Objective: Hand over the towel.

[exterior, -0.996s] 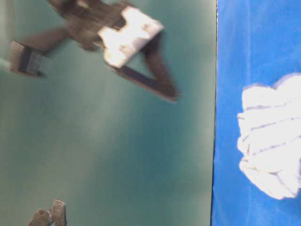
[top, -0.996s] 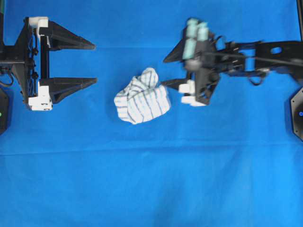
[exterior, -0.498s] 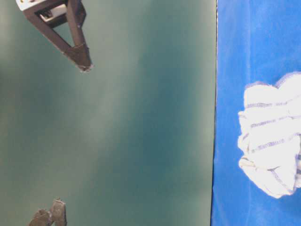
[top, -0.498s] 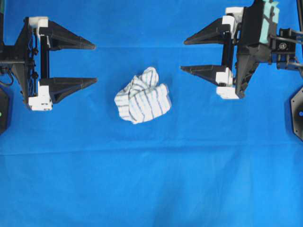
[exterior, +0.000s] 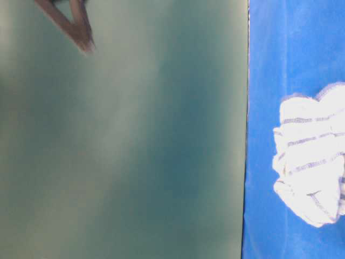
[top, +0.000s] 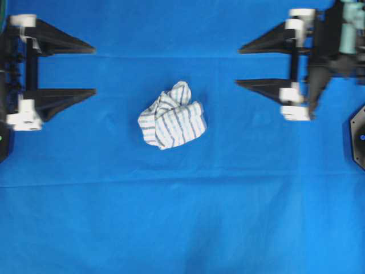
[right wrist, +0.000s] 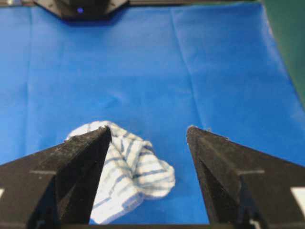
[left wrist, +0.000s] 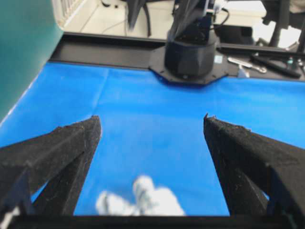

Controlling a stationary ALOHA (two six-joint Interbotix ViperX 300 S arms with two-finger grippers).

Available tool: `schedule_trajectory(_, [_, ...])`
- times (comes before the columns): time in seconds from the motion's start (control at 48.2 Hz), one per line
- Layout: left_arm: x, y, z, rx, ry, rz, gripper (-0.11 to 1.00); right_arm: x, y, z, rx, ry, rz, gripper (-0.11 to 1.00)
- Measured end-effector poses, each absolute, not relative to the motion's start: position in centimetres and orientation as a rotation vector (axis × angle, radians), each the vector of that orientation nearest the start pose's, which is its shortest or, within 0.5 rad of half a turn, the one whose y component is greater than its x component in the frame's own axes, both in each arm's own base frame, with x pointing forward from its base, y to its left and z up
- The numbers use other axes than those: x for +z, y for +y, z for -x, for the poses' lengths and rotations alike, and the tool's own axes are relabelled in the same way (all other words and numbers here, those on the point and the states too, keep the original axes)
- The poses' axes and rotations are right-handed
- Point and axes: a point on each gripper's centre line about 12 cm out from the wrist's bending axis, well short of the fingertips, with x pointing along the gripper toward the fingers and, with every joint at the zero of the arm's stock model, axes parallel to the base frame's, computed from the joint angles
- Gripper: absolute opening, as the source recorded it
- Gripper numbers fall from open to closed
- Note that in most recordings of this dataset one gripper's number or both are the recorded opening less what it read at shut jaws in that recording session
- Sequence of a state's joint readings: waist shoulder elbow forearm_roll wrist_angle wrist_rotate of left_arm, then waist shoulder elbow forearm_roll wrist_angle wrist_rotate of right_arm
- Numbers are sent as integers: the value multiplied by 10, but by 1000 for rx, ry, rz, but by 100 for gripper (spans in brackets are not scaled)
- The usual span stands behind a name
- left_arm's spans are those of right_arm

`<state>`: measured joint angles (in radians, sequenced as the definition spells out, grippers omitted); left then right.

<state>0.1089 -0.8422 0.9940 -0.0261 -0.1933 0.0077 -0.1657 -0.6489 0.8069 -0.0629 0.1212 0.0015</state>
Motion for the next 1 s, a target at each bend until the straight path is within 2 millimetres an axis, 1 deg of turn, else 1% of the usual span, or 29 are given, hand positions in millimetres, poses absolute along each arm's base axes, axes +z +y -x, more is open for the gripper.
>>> schedule_trajectory(0.104, [328, 26, -208, 127, -42, 16, 91, 323, -42, -248, -166, 251, 38, 69])
schedule_trajectory(0.166, [322, 26, -198, 133, -35, 11, 91, 320, -40, -234, -166, 234, 36, 69])
schedule_trajectory(0.228, [316, 26, -188, 139, -35, 13, 91, 313, -37, -218, -167, 222, 34, 69])
schedule_trajectory(0.311, [303, 25, -172, 144, -39, 8, 91, 304, -34, -199, -167, 192, 32, 69])
schedule_trajectory(0.498, [271, 22, -147, 149, -26, 12, 91, 275, -28, -166, -166, 136, 23, 69])
schedule_trajectory(0.602, [257, 21, -141, 149, -7, 13, 91, 258, -26, -156, -166, 123, 13, 69])
schedule_trajectory(0.789, [236, 21, -138, 151, 34, 18, 91, 230, -25, -150, -166, 101, -25, 68])
schedule_trajectory(0.851, [233, 21, -137, 151, 39, 18, 91, 225, -25, -149, -167, 88, -33, 68])
schedule_trajectory(0.996, [231, 21, -137, 151, 37, 18, 91, 223, -25, -150, -167, 70, -35, 68])
